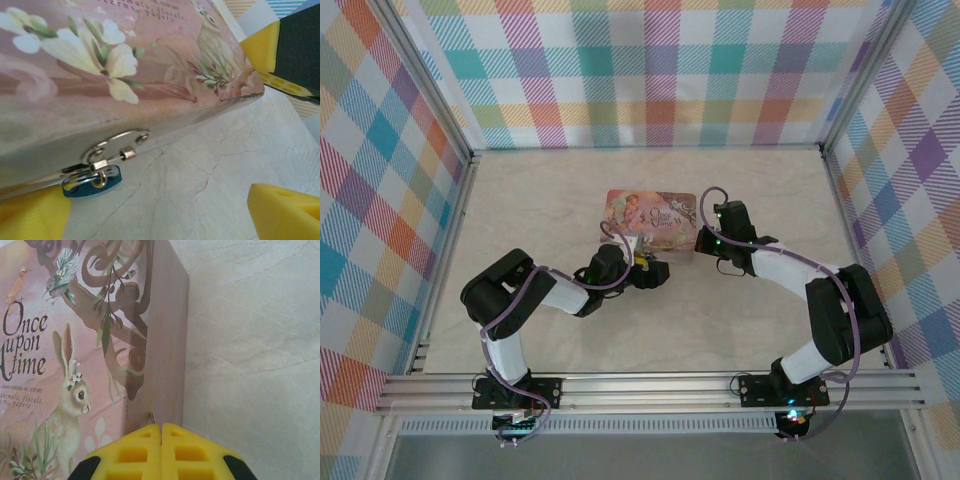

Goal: Unlock the padlock with the key

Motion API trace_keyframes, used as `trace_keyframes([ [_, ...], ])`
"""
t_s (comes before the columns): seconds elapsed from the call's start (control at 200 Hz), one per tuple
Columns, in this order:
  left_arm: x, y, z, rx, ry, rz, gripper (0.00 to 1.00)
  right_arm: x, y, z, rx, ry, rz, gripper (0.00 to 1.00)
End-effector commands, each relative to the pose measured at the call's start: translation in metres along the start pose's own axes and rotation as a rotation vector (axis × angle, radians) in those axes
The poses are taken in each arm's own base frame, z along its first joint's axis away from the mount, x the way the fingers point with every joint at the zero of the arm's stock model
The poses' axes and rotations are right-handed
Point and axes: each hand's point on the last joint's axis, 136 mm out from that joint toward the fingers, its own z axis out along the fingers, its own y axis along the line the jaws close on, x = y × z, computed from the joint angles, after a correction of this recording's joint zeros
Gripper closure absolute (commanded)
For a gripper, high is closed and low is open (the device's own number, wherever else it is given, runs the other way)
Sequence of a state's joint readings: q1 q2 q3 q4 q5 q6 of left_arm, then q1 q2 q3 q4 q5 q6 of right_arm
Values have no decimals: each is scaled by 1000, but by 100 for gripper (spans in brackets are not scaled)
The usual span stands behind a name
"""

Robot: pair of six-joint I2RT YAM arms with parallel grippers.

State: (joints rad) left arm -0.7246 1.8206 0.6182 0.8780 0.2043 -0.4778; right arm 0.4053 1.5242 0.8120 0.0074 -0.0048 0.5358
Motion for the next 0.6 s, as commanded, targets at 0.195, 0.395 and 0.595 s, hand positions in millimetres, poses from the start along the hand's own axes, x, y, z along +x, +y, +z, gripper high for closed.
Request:
trace_keyframes([
  [0.195,-20,-36,1,159,-80,55,18,-1,11,3,-40,4,-4,100],
  [0.395,-16,-37,-2,178,-76,33,23,-1,12,2,-41,4,-6,100],
  [0.595,-22,-11,-3,55,-120,-6,15,-1,13,0,-43,3,-10,100],
])
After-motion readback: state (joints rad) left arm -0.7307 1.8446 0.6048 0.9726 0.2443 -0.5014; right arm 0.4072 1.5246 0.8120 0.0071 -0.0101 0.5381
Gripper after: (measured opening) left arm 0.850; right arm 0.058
